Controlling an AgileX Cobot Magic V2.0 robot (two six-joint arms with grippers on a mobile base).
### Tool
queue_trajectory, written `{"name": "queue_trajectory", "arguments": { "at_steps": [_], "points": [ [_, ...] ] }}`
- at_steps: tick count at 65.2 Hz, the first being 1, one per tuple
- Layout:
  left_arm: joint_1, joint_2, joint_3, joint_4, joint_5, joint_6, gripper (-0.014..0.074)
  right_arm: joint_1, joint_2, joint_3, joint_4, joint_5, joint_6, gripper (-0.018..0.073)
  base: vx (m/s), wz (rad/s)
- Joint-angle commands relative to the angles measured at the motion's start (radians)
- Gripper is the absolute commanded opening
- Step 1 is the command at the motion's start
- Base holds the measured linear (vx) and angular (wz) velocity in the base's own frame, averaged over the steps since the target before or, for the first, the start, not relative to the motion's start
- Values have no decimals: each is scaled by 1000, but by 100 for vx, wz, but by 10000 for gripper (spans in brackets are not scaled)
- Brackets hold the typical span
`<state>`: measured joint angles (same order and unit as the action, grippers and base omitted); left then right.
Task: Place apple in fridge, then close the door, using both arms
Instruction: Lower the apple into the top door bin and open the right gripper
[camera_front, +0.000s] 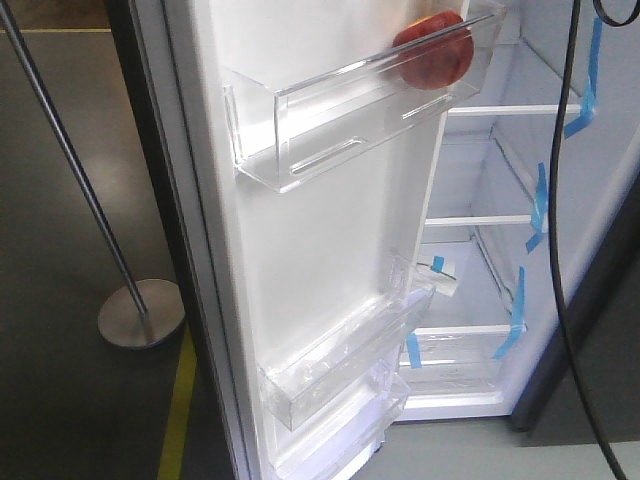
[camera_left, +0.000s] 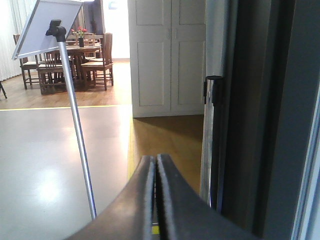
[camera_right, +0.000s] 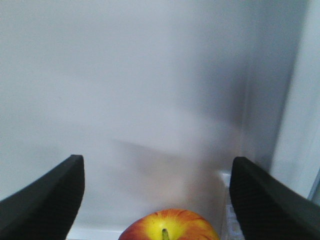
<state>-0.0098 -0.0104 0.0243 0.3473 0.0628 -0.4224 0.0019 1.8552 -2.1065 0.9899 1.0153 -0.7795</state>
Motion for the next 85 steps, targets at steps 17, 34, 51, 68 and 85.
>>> {"name": "queue_trajectory", "arguments": {
  "at_steps": [17, 34, 51, 68, 85],
  "points": [
    [1, -16, -18, 0, -63, -3, -7, -5, -183, -40, 44, 1, -3, 260, 0, 0],
    [1, -16, -18, 0, -63, -3, -7, -5, -324, -37, -47, 141, -11, -6, 0, 0],
    [1, -16, -18, 0, -63, -3, -7, -5, -494, 183, -156, 114, -3, -4, 0, 0],
    [1, -16, -18, -13, -74, -18, -7, -5, -800, 719, -152, -30, -53, -4, 0, 0],
    [1, -16, -18, -170, -91, -188, -7, -5, -1137, 1182, -153, -108, -51, -4, 0, 0]
  ]
}}
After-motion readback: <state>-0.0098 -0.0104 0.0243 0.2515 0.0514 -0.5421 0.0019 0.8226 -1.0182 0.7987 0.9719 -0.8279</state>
